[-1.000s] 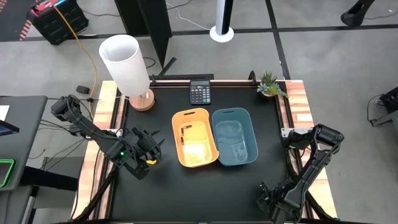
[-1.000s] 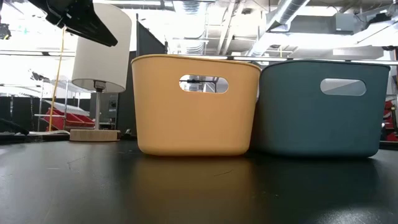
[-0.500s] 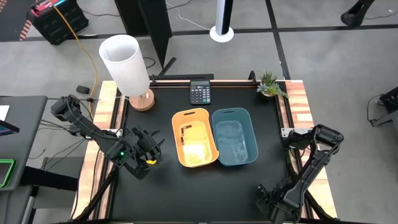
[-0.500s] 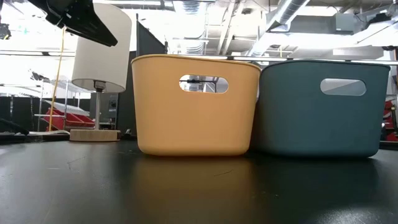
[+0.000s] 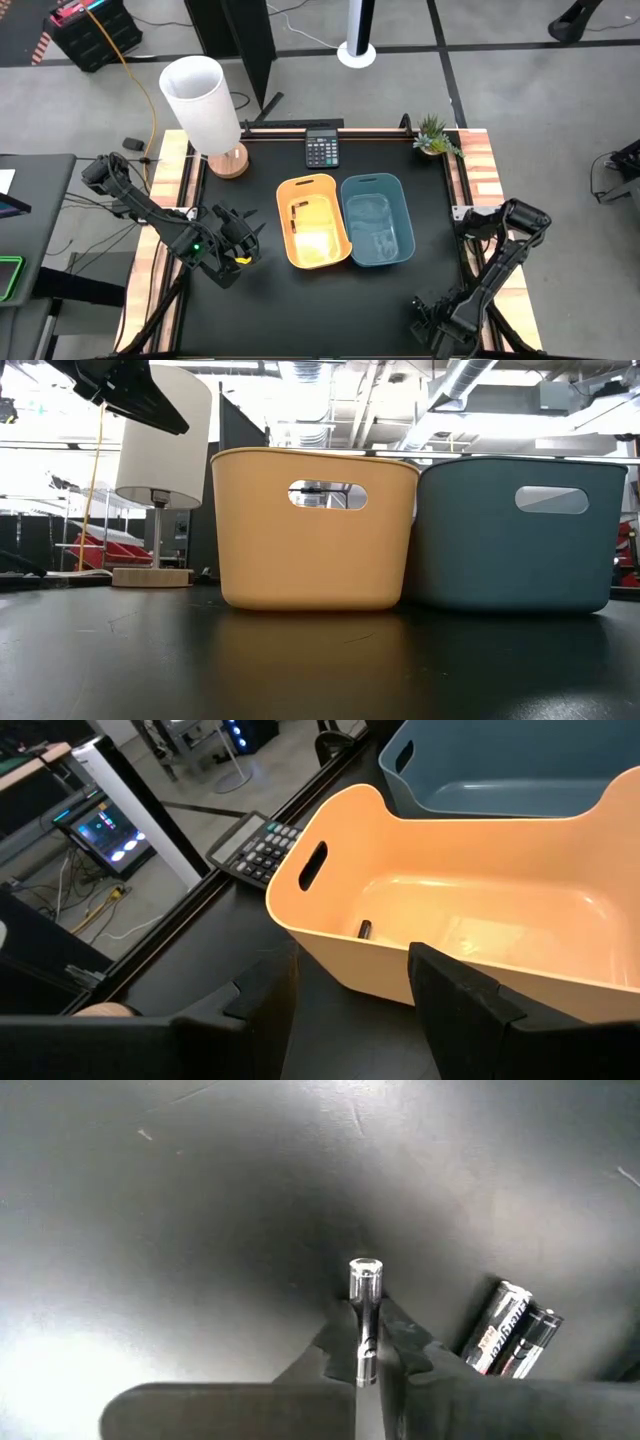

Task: Sort batteries
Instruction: Put the left silver battery into the blue bin

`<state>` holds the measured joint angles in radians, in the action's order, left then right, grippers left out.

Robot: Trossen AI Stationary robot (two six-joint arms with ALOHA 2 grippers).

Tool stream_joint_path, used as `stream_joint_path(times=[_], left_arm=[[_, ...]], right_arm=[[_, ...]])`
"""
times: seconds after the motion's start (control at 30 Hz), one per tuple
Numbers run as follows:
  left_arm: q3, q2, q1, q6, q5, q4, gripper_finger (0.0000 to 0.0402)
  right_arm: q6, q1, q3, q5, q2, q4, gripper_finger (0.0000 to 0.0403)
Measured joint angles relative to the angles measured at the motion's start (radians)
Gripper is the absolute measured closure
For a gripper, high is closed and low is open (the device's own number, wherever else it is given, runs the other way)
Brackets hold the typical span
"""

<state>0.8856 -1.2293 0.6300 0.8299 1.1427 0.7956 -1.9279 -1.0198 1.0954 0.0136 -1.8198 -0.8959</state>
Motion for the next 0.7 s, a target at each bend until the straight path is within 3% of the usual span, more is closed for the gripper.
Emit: stream_joint_path(times=[0.7], left_arm=[[0.0,0.0,0.0,0.0,0.002,0.0,0.0217]], right_arm=[[0.128,0.015,0.099,0.041,-0.001,-0.077,0.0388]])
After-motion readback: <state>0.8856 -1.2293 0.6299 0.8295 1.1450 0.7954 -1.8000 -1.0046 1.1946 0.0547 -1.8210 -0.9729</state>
